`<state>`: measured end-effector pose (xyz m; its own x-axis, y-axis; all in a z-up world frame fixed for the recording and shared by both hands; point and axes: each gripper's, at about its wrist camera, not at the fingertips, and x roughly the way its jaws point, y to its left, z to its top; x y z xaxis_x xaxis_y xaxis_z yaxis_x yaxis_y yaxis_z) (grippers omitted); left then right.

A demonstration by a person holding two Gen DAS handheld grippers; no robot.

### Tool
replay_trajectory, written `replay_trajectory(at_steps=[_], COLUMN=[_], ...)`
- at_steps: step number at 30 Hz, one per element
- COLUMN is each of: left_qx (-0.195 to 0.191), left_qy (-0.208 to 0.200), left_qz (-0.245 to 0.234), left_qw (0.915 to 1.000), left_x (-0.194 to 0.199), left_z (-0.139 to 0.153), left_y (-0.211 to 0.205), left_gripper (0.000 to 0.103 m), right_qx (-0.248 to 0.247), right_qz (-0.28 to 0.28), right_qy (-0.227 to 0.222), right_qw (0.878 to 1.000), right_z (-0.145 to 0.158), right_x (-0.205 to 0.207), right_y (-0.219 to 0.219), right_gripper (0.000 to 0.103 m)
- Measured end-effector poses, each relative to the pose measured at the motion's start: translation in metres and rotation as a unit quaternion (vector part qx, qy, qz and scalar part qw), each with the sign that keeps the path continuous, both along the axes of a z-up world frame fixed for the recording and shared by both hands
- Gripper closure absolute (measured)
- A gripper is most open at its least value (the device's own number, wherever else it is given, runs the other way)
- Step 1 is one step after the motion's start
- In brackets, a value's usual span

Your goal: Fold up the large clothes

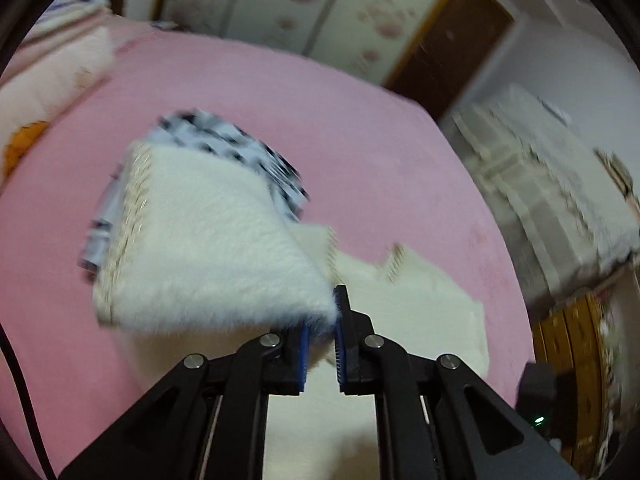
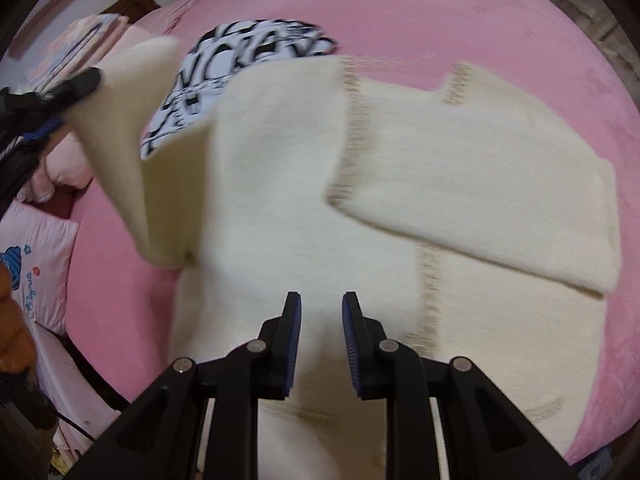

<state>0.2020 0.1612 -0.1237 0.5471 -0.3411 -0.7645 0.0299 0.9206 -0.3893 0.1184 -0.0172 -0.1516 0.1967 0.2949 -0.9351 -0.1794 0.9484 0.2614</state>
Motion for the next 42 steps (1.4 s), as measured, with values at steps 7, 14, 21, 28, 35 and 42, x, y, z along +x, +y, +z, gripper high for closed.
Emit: replay_trajectory(at_steps=[7,14,21,28,35,42], left_qx=[0.033,0.059,0.098,0.086,0.040,0.030], left_qy=[0.116,0.127,0.127,0.129,0.145,0.150], left_qz=[-0.055,0.004,0.121,0.206,0.204,0.187], left_qw=[0.9912,0.9902,0.9796,0.9660,0.9673,0.9704], left_x=[0.011,-0.012,-0.029,-0.027,-0.001,0.012], left_z=[-0.078,-0.081,-0.081,-0.096,-0.127,-0.133], left_y=[-0.074,-0.032,0.065,0.141,0.169,0.162], left_gripper=[0.080,0.072,0.054,0.054,0.054,0.054], right_qx=[-0.020,-0.003,0.029,0.060,0.083,0.059], right_qz=[-0.043,-0.033,0.000,0.007,0.000,0.053], right_qy=[-0.003,-0.012,-0.024,-0.013,0.014,-0.017], right_qw=[0.999,0.999,0.999,0.998,0.996,0.997], right_z=[-0.012,-0.021,-0.032,-0.058,-0.088,-0.080], right_x=[0.004,0.021,0.063,0.136,0.188,0.189], right_y=[-0.072,-0.079,-0.057,-0.034,-0.011,0.015], right_gripper=[0.082,0.082,0.063,0.061,0.061,0.089])
